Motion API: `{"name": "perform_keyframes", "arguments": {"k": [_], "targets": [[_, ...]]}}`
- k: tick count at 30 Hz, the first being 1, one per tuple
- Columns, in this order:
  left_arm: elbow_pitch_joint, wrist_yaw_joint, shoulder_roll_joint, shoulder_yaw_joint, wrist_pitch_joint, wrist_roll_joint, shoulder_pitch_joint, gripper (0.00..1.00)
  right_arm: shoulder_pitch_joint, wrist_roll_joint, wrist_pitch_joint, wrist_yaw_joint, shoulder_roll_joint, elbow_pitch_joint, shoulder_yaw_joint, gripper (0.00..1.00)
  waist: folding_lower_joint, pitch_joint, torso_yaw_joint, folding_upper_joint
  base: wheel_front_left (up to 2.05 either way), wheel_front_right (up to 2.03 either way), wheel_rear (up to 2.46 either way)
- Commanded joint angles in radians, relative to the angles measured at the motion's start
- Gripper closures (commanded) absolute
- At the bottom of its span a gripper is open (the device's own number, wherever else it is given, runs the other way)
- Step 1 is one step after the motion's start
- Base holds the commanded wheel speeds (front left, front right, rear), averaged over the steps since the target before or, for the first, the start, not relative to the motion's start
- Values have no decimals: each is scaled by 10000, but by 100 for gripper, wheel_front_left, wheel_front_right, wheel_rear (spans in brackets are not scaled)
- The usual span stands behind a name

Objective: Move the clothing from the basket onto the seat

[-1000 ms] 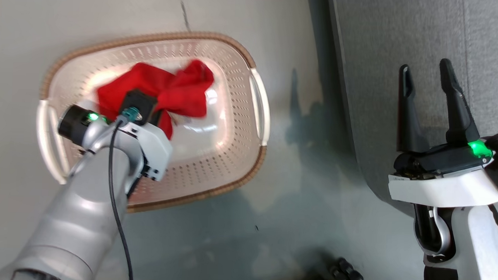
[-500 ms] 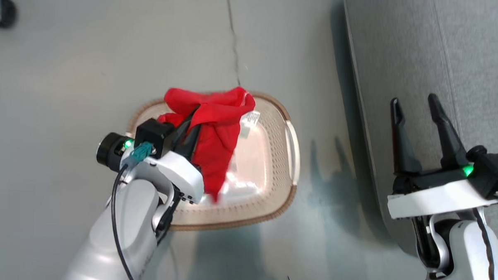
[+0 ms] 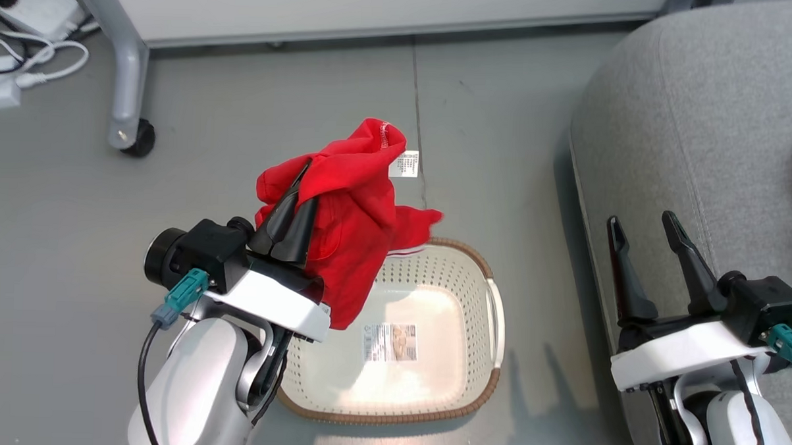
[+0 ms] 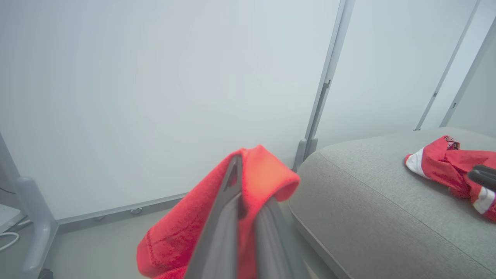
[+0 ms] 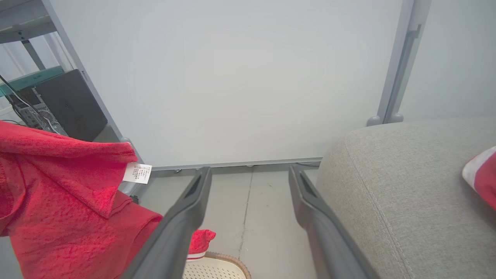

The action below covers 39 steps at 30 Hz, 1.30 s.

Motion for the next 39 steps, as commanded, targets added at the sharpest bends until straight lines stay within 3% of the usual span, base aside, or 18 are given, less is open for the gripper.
{"name": "perform_keyframes", "arguments": {"k": [1, 20, 39], "targets": [[-193, 18, -14, 72, -9, 91, 121, 100, 134, -66, 39, 2, -57, 26, -10, 0, 0, -473, 163, 0, 0, 0, 0], [-2363, 274, 21, 17, 85, 290, 1815, 100, 1740, -23, 579, 2, -57, -165, -178, 0, 0, -2899, 56, 0, 0, 0, 0], [-3217, 506, 242, -269, 456, 168, 2735, 100, 2263, 133, 682, 2, -57, -412, -234, 0, 0, -3349, -54, 0, 0, 0, 0]]}}
